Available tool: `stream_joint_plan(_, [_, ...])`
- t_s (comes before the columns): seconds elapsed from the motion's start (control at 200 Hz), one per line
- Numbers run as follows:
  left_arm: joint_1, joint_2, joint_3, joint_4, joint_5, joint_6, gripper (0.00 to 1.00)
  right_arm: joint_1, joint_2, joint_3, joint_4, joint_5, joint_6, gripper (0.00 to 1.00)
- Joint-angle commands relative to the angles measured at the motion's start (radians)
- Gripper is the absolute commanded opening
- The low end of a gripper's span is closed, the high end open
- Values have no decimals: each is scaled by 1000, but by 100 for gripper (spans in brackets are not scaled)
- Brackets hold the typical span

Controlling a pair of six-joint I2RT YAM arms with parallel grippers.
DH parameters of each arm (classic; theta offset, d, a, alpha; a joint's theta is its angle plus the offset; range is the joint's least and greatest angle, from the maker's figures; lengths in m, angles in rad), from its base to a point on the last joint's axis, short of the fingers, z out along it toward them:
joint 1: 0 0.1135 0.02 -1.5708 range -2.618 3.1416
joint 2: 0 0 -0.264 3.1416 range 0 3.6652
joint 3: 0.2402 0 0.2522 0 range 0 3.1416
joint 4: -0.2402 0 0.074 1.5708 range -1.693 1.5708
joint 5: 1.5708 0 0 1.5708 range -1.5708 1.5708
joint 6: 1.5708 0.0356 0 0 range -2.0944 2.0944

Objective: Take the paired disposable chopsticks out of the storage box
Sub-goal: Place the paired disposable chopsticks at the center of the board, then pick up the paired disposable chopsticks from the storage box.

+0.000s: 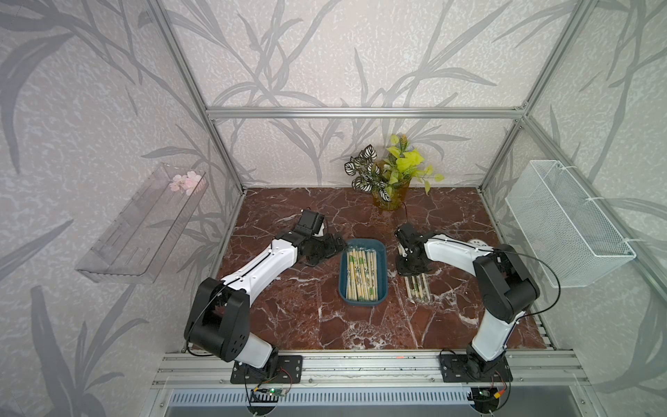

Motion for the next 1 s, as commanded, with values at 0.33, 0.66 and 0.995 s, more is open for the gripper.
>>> stream_joint_plan(0.33, [0,15,37,-7,-13,-1,100,7,-51,-19,-9,19,21,26])
stream_joint_plan(0.66, [3,9,37,13,-28,-10,100,7,-141,34,-60,3,26,33])
stream_joint_plan(0.995, [28,11,45,35,-48,-18,100,8,-224,90,-97,-39,45,43])
